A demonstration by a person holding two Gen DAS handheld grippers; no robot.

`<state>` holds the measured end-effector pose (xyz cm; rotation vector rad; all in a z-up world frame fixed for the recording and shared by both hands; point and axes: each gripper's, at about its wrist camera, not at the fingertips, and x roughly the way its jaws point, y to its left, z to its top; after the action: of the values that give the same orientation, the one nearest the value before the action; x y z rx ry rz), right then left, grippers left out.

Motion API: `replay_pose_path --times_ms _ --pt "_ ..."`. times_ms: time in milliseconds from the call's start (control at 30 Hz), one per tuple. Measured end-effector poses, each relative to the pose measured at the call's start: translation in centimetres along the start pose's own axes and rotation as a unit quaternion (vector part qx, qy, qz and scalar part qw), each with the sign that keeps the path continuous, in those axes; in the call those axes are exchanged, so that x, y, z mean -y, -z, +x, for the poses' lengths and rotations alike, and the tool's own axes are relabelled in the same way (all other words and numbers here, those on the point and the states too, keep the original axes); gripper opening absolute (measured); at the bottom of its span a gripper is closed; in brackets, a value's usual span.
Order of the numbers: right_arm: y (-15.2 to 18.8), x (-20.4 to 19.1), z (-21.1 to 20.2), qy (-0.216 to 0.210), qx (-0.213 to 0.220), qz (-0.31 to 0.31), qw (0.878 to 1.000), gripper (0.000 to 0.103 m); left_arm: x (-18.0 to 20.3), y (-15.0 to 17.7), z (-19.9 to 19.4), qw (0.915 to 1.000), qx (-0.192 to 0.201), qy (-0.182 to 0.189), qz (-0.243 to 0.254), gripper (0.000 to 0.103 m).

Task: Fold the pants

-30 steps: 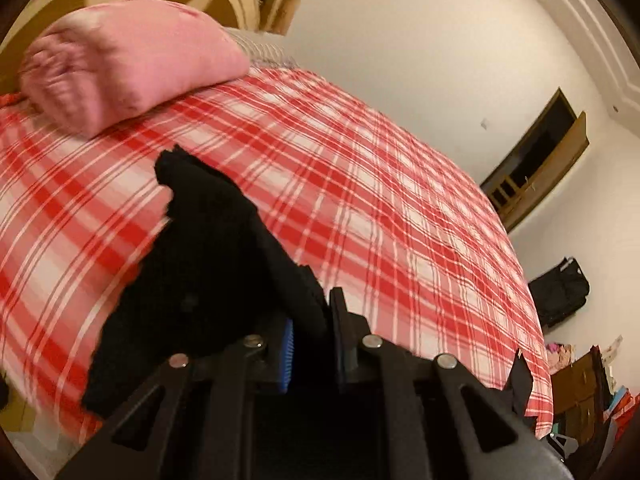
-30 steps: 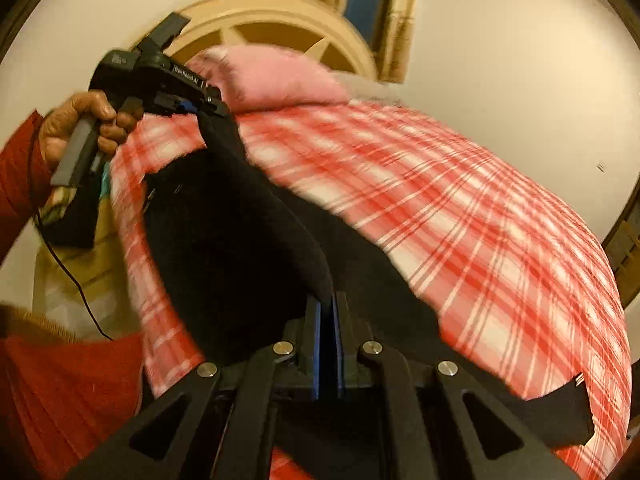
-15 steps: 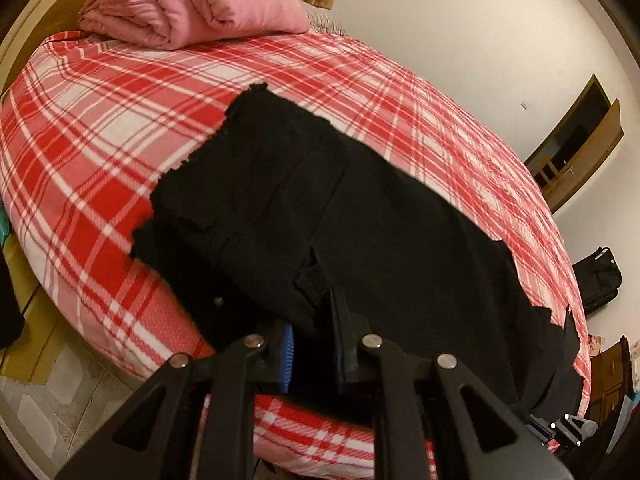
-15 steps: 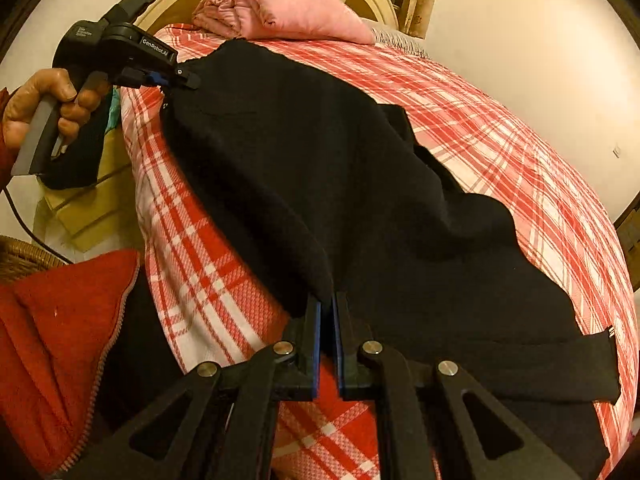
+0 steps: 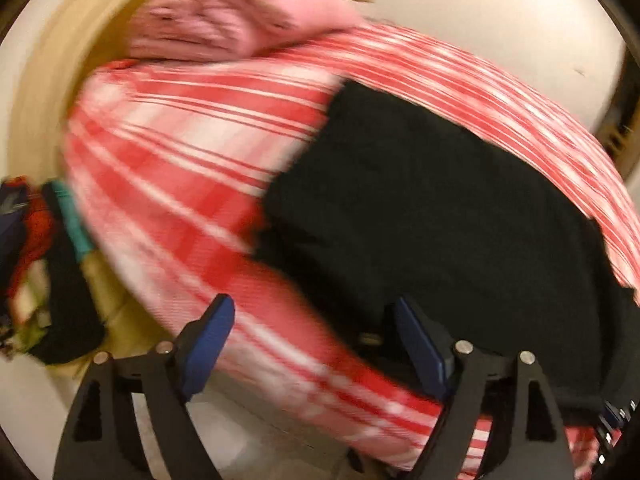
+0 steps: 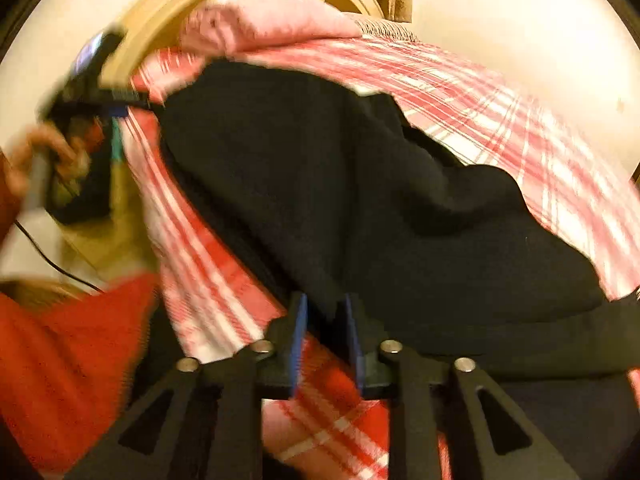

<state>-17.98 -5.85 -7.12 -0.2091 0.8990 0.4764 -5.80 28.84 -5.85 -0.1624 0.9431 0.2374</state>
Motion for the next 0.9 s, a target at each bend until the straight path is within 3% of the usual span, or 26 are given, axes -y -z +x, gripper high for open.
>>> replay_pose_path --times_ms 100,200,267,333,400,500,567,667,833,900 --pt "-1.8 2.0 -3.6 -0.024 0.065 0.038 0.997 0.077 -1.3 -1.0 -2.4 0.9970 0.056 -0.048 -0.026 0.085" --pt "-3.4 4.1 -5.6 0.002 0.114 0.070 0.991 0.080 -0.3 -2.2 -3.6 0.9947 0.094 -0.032 -0.026 0.085" --pt "-4.1 6.0 -5.9 0.058 0.117 0.100 0.986 0.080 1.9 -2.8 -3.2 0.9946 0.103 0.003 -0.010 0.085" --pt "-4.5 9.0 -6.5 0.132 0.115 0.131 0.976 0.080 3.9 -3.1 -2.2 0.9945 0.104 0.012 0.005 0.085" --pt "-4.6 12.6 -7.2 0.189 0.120 0.168 0.960 0.080 6.0 -2.9 -1.1 0.9937 0.110 0.016 0.016 0.085" --pt "-4.7 20.9 -7.5 0.263 0.098 0.243 0.929 0.080 7.7 -1.8 1.0 0.9954 0.088 0.016 0.033 0.085" --pt "-4.8 26.8 -6.5 0.309 0.054 0.305 0.899 0.080 8.2 -1.2 2.8 0.9978 0.054 0.013 0.037 0.085" --pt "-3.2 33.9 -4.0 0.334 0.002 0.400 0.854 0.080 8.0 -0.3 2.8 0.9967 0.075 0.019 0.023 0.089" --pt "-1.3 37.5 0.8 0.375 -0.091 0.439 0.811 0.080 8.3 0.0 2.3 0.9962 0.081 0.015 0.029 0.092" --pt "-0.1 37.6 0.4 0.367 -0.075 0.457 0.807 0.079 8.4 0.0 2.5 0.9962 0.081 0.012 0.030 0.094"
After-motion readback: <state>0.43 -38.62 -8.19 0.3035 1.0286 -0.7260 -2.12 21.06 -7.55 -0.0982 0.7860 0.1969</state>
